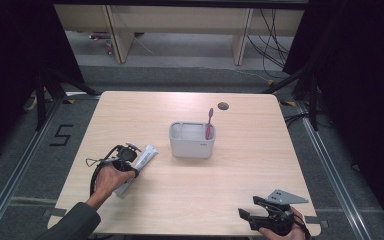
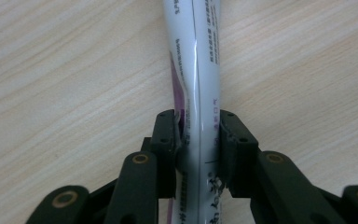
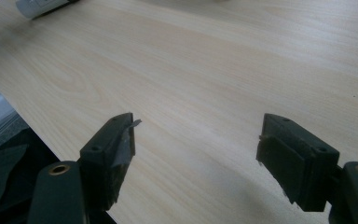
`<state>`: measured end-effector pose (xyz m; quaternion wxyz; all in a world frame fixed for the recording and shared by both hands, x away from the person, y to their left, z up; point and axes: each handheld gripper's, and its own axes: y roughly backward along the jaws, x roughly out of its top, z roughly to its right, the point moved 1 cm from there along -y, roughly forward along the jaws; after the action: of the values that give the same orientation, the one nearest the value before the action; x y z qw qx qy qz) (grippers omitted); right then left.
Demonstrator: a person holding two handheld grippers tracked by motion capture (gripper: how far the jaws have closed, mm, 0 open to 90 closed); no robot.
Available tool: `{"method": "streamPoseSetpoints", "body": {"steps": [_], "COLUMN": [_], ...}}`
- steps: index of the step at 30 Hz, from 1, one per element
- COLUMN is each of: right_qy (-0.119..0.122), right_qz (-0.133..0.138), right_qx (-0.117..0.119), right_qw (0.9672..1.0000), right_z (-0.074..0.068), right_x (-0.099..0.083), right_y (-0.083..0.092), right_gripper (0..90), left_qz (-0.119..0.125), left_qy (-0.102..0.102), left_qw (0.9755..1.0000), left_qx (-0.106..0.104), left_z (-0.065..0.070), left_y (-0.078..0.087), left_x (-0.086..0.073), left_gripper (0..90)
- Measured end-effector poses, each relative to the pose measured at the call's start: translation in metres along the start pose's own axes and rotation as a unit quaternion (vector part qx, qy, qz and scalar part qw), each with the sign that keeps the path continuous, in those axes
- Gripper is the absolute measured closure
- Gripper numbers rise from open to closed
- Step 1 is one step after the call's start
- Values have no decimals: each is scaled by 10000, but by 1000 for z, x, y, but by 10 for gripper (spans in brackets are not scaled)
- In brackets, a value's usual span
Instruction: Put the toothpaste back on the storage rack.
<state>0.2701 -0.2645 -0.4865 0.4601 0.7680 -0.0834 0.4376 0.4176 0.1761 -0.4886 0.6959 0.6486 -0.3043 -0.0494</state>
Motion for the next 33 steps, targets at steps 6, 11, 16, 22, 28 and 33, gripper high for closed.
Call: {"method": "streamPoseSetpoints", "body": {"steps": [6,11,16,22,28,33], "right_qy": [-17,-138,-4,-157,-83,3], "right_qz": [4,8,21,-71,-17,1], "right_qx": [9,99,34,126,71,67], "right_qw": [10000,9999,10000,9998,9999,10000], "right_z": [0,-2,0,-3,-3,-1], "right_x": [0,0,0,0,-1,-1], "right_y": [1,-1,-1,-1,-2,-2], "right_gripper": [276,279,279,279,280,280], "left_qz": [-81,-198,-372,-392,-547,-611], "left_qy": [-164,-234,-343,-502,-460,-663], "left_qw": [9998,9995,9987,9980,9974,9959], "left_qx": [17,32,33,10,-30,-29], "left_z": [0,0,0,0,1,0], "left_y": [-1,-3,-3,-5,-7,-7], "left_x": [2,5,9,12,15,17], "left_gripper": [716,725,728,731,735,738]}}
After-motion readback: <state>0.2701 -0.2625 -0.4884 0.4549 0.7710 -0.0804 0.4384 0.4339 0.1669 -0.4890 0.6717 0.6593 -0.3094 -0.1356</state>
